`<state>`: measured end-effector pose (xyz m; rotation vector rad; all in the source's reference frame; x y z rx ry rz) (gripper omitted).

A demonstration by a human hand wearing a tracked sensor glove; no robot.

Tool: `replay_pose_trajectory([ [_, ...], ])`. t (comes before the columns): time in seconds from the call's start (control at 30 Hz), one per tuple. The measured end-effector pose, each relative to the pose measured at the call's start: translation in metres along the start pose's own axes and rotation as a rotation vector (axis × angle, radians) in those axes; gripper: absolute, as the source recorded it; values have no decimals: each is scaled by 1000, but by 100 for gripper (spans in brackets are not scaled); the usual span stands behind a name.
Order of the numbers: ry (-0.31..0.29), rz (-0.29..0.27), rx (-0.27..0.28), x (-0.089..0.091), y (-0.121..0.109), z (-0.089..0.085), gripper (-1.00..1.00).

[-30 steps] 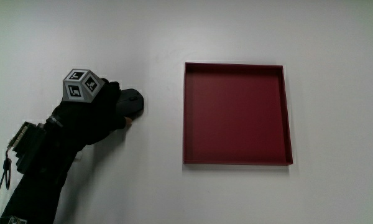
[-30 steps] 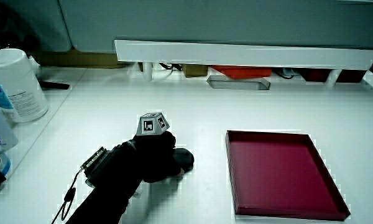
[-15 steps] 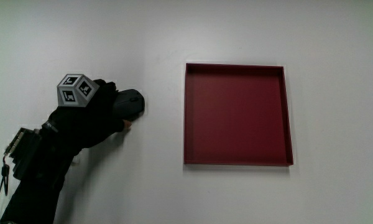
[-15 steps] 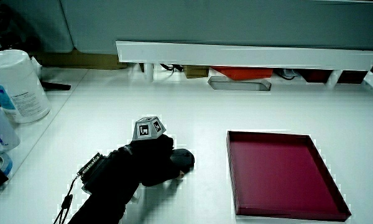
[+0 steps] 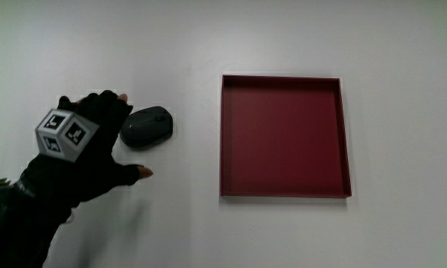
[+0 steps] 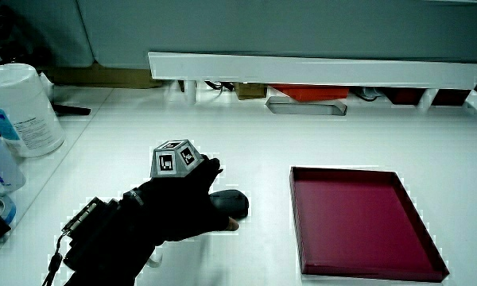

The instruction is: Place mouse on desk

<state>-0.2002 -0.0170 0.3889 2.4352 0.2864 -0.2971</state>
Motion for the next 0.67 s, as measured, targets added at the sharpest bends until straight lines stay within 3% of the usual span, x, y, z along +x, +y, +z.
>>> replay_pose_trajectory([
  [0.07,8,-28,27,6,-14,2,-100],
  [0.1,7,0,3,9,-21,4,-100],
  [0.13,12,-40,51,12,-27,4,-100],
  [0.2,11,-64,85,14,-39,5,-100],
  [0.23,-72,-33,60,7,-41,-3,-100],
  [0.27,-37,-59,94,13,-49,2,-100],
  [0.3,-137,-39,76,0,-50,-12,-100],
  [0.4,-24,-95,182,17,-76,2,-100],
  [0.43,-30,-86,172,20,-83,5,-100],
  [0.47,51,-55,152,31,-92,16,-100],
  [0.53,95,-68,183,39,-99,23,-100],
  [0.67,88,-69,170,35,-96,21,-100],
])
